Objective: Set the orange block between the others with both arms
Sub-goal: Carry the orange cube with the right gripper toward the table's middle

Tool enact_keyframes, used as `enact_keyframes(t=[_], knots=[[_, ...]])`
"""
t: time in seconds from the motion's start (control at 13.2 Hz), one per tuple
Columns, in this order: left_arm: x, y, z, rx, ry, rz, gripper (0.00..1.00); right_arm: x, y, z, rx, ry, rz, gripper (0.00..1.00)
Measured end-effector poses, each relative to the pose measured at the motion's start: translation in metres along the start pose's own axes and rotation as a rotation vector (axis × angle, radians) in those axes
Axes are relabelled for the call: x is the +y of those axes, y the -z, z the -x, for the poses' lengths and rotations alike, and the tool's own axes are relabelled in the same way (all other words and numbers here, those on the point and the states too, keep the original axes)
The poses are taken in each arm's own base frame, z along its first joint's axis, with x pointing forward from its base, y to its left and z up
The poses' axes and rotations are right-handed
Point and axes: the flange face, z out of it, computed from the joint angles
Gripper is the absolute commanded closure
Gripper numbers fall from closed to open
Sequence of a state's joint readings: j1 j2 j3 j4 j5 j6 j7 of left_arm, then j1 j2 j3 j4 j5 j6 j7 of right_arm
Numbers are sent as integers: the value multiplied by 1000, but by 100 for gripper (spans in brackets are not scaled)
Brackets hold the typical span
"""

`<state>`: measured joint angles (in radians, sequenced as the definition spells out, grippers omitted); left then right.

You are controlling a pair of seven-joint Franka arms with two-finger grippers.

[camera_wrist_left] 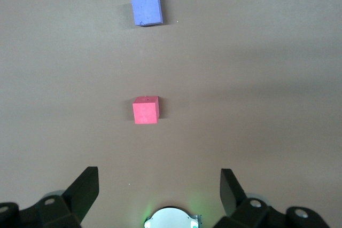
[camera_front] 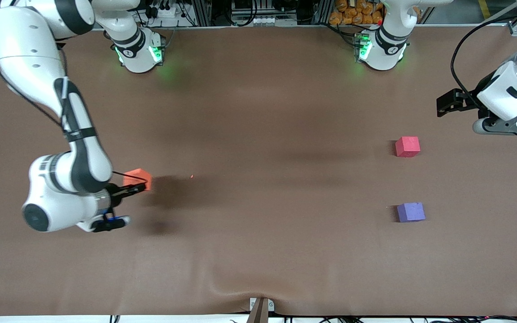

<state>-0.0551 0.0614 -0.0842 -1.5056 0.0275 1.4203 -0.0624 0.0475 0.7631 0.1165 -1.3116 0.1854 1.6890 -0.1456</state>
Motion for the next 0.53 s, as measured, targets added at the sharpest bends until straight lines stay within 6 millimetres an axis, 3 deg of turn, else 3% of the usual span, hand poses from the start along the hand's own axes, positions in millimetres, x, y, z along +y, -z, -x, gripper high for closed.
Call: enact_keyframes(t=[0.53], knots=[[0, 0, 0, 1, 1, 0, 0, -152, -33, -24, 137, 54, 14, 55]])
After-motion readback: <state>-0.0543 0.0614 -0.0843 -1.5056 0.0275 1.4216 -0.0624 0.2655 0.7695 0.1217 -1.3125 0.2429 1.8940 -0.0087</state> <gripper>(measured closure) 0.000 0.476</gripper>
